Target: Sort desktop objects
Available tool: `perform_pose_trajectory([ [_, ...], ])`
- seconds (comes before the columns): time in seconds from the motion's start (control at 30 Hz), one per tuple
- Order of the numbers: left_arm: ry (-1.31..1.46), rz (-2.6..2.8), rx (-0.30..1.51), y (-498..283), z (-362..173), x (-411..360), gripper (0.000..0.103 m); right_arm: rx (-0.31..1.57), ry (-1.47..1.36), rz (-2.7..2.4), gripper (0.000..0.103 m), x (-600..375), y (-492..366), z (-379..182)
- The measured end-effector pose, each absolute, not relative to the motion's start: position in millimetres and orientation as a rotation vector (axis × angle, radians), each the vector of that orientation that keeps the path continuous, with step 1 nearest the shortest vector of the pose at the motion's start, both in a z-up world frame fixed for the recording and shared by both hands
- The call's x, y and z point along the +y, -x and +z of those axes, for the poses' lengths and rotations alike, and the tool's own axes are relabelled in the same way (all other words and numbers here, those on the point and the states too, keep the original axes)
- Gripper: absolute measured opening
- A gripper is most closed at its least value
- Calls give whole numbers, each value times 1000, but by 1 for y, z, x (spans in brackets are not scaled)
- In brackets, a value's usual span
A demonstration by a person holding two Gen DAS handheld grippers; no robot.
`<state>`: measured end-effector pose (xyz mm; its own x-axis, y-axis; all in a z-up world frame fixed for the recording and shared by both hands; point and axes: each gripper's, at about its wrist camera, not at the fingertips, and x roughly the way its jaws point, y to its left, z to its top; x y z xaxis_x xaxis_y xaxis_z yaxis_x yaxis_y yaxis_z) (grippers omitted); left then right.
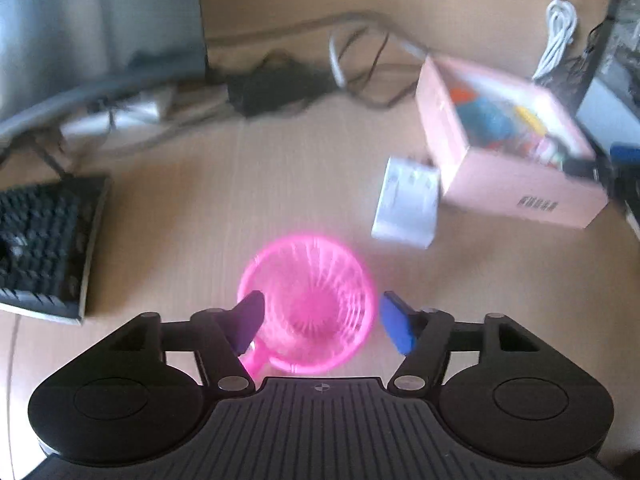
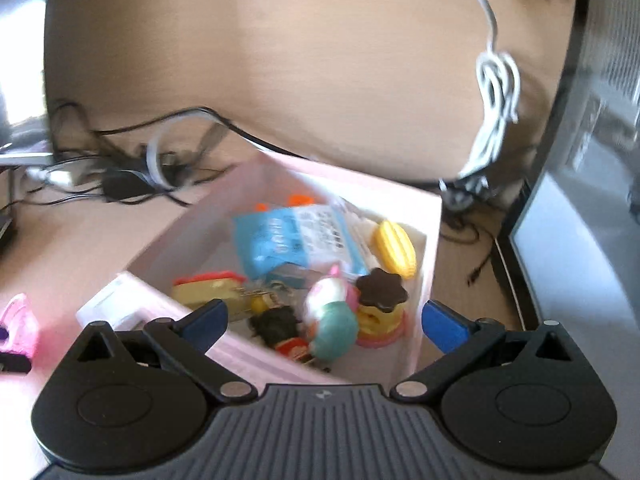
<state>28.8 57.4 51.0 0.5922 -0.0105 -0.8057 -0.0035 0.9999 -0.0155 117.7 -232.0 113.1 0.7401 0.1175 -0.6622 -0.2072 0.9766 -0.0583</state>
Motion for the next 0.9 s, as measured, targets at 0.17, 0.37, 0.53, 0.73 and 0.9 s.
perform_pose_trajectory([
  [0.17, -33, -85, 816, -42, 72, 29, 86, 737, 54, 225, 103, -243, -77, 124],
  [0.37, -231, -152, 887, -103, 37, -15, 82, 768, 17, 217, 103, -247, -32, 124],
  [0.53, -159, -158, 991, -135, 20, -8, 75, 744, 19, 168, 103, -261, -6, 127],
  [0.73, -175, -186, 986, -111, 19, -11, 53, 782, -31, 99, 103, -281, 2, 117],
  [0.9, -178, -199, 1005, -65, 21, -12, 53, 830, -2, 137, 103, -276, 7, 100],
])
